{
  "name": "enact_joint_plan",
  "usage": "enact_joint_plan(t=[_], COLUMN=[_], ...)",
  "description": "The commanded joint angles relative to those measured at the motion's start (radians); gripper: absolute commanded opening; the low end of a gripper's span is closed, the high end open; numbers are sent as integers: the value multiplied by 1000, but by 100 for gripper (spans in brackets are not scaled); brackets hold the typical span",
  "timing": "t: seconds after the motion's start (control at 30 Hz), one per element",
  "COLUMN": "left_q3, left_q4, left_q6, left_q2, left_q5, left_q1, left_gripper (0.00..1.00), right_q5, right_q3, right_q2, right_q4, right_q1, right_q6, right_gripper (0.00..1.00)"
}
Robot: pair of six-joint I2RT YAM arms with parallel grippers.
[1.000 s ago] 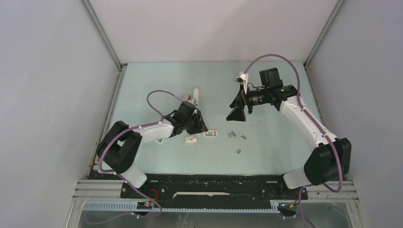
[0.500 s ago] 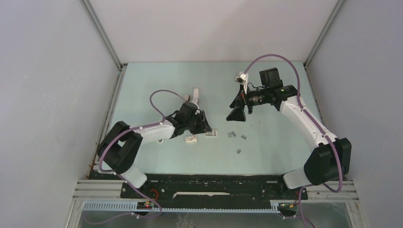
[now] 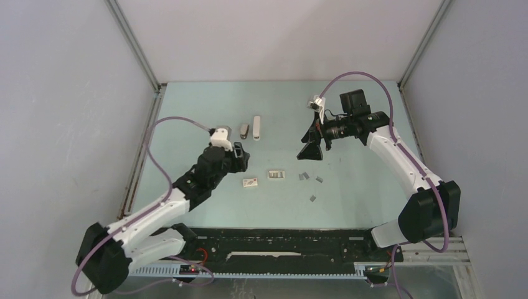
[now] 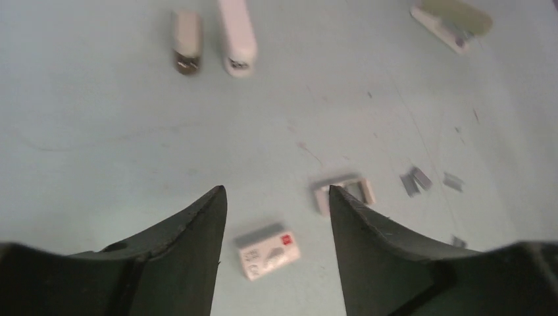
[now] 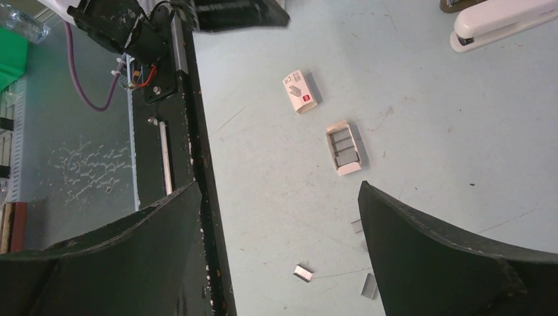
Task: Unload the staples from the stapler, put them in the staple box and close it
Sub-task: Pick up the staple from the center of the board.
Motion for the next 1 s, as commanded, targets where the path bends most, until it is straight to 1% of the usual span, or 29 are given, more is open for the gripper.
enact_joint_plan(t=[0.0, 0.1, 0.13, 0.23, 0.33, 0.43, 0.57, 0.63, 0.83, 0.93, 0.97], left_q3=[-95, -178, -210, -307, -380, -433, -496, -492, -496, -470, -471], left_q4=[60, 130, 164, 286, 386, 480, 678, 709, 898, 919, 934], left_q6=[254, 310, 328, 377, 401, 410, 440, 448, 353, 371, 381], left_q2=[-160, -252, -283, -360, -388, -348, -241, -212, -99, -46, -40], left_q5=[-294, -421, -449, -488, -513, -483, -451, -420, -192, -143, -131], left_q1=[36, 103, 133, 224, 307, 393, 458, 492, 640, 654, 680], left_gripper=[76, 97, 99, 100, 100, 100, 100, 100, 100, 100, 100], right_q5=[-14, -9, -7, 7, 25, 35, 53, 64, 80, 77, 75], right_q3=[6, 6, 7, -3, -23, -44, -90, -120, -166, -172, -172], right_q2=[-34, -31, -30, -30, -38, -48, -75, -90, -114, -116, -117], right_q4=[-5, -10, -11, 5, 37, 76, 158, 208, 287, 296, 295], right_q1=[-4, -4, -5, -6, -10, -20, -38, -48, -67, -72, -75], right_q6=[-21, -30, -34, -33, -18, 5, 47, 72, 111, 115, 115], right_gripper=[100, 100, 100, 100, 100, 100, 100, 100, 100, 100, 100])
